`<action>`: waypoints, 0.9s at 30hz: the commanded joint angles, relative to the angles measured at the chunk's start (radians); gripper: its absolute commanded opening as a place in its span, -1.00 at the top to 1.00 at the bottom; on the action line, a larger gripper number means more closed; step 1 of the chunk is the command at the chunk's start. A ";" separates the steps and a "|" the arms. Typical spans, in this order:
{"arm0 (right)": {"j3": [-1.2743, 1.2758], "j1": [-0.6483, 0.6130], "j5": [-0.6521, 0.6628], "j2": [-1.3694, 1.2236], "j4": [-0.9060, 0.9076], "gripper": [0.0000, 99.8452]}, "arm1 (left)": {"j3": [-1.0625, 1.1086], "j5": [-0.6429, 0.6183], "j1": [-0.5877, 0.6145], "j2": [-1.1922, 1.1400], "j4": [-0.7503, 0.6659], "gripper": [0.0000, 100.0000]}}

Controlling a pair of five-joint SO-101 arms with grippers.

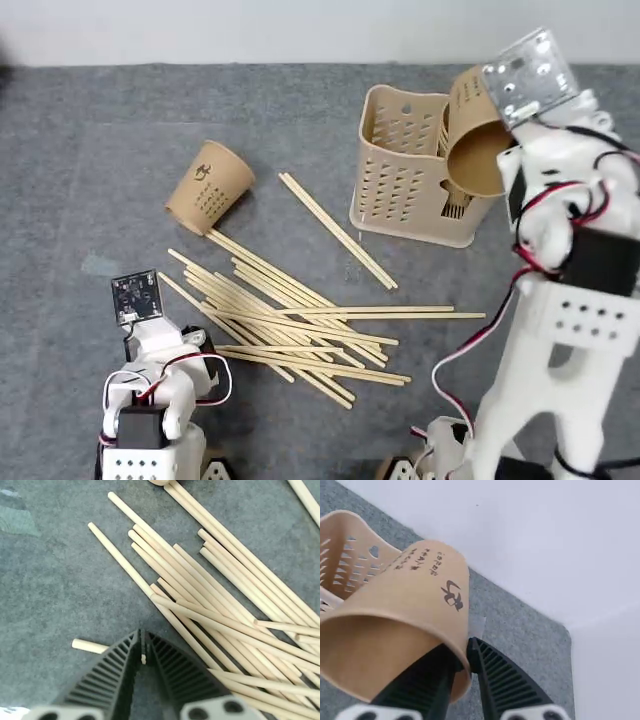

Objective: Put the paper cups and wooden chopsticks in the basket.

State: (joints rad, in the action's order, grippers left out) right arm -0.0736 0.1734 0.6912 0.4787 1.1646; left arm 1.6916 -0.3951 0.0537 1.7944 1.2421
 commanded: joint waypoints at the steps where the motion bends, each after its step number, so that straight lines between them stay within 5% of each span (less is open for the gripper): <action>1: -0.078 0.018 0.009 -0.036 -0.019 0.98 | -0.007 -0.006 0.000 -0.002 0.005 0.97; 6: -0.086 0.018 0.009 -0.077 -0.019 0.94 | -0.007 -0.006 0.000 -0.002 0.005 0.97; 15: -0.172 -0.007 -0.037 -0.117 -0.051 0.47 | -0.007 -0.006 0.000 -0.002 0.005 0.97; 27: -0.276 -0.088 -0.103 -0.351 -0.119 0.45 | -0.007 -0.006 0.000 -0.002 0.005 0.97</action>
State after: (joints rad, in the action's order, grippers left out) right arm -0.2931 0.1227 0.5992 0.1304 1.0633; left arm 1.6916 -0.3951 0.0537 1.7944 1.2421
